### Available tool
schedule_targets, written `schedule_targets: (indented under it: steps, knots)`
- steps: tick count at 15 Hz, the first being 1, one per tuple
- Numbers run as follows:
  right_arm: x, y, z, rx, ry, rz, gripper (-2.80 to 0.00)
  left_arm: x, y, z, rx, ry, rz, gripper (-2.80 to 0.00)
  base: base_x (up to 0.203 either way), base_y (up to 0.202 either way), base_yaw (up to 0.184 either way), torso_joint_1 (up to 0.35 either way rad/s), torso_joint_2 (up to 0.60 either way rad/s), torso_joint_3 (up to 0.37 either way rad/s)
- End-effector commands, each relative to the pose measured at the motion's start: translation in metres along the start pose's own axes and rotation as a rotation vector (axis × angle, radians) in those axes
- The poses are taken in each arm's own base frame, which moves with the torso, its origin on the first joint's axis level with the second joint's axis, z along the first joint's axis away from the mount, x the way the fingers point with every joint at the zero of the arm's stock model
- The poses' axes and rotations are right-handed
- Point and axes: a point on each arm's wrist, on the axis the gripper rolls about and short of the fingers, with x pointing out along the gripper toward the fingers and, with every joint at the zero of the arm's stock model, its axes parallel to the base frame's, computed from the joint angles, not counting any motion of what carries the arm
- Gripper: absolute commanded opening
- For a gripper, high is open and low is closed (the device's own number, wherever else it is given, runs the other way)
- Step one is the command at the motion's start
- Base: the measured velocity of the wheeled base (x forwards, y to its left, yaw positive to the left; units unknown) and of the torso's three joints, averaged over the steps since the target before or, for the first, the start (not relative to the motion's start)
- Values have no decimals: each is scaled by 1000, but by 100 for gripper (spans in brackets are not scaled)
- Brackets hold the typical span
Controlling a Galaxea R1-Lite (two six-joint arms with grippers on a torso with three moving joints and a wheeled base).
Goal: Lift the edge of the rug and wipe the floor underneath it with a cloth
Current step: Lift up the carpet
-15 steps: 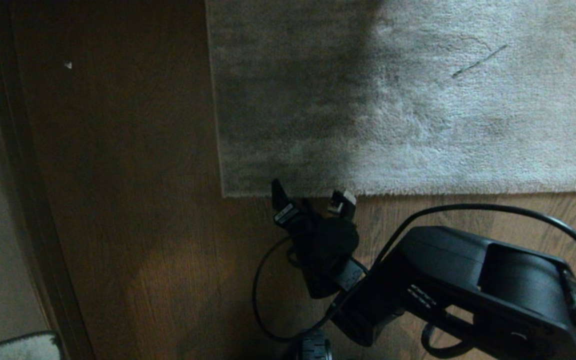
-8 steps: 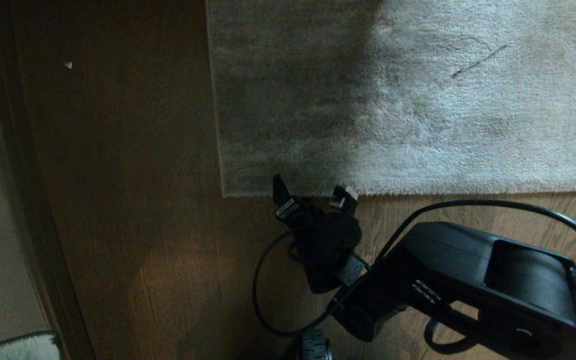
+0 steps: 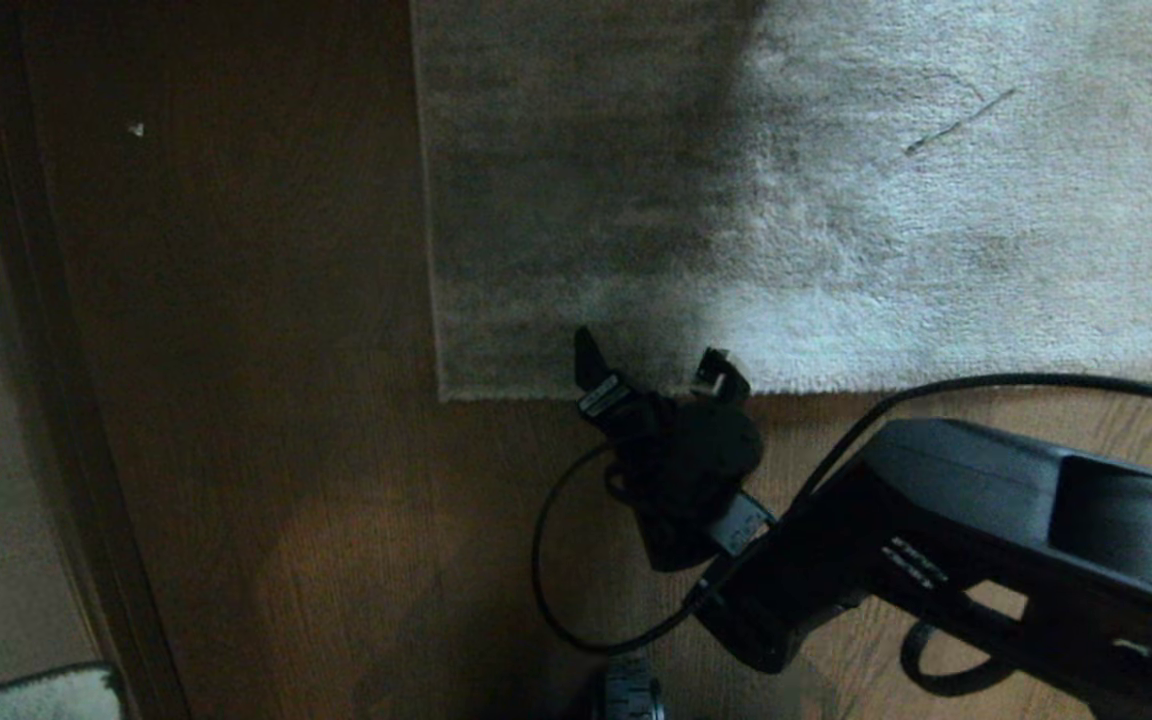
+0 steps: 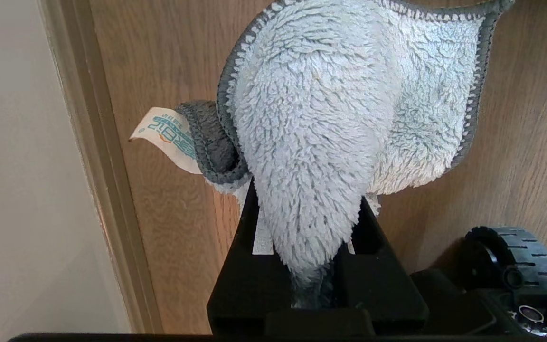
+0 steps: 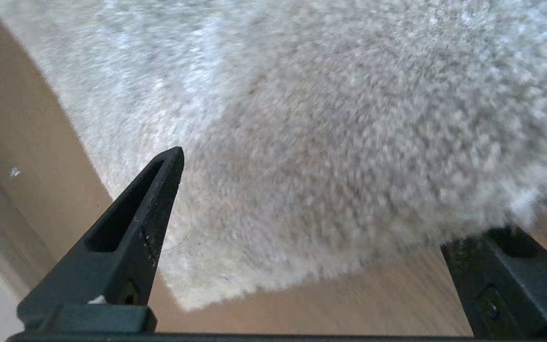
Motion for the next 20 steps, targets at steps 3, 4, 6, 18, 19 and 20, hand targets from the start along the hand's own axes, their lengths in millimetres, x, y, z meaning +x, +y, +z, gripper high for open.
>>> schedule_targets:
  steps: [3,4,6,18,19,20]
  knots:
    - [-15,24,41,48,-52,47,0,0,0,0,-1,-1,1,-280,0,0,0,0,0,0]
    - [-18,28,47,53,-56,52,0,0,0,0,-1,-1,1,-280,0,0,0,0,0,0]
    - [-25,36,55,60,-54,63,0,0,0,0,-1,-1,1,-280,0,0,0,0,0,0]
    - [-20,24,36,326,-26,46,0,0,0,0,-1,-1,1,-280,0,0,0,0,0,0]
    - [-20,24,36,359,-26,47,0,0,0,0,-1,-1,1,-280,0,0,0,0,0,0]
    - [-20,24,36,398,-25,48,0,0,0,0,-1,-1,1,-280,0,0,0,0,0,0]
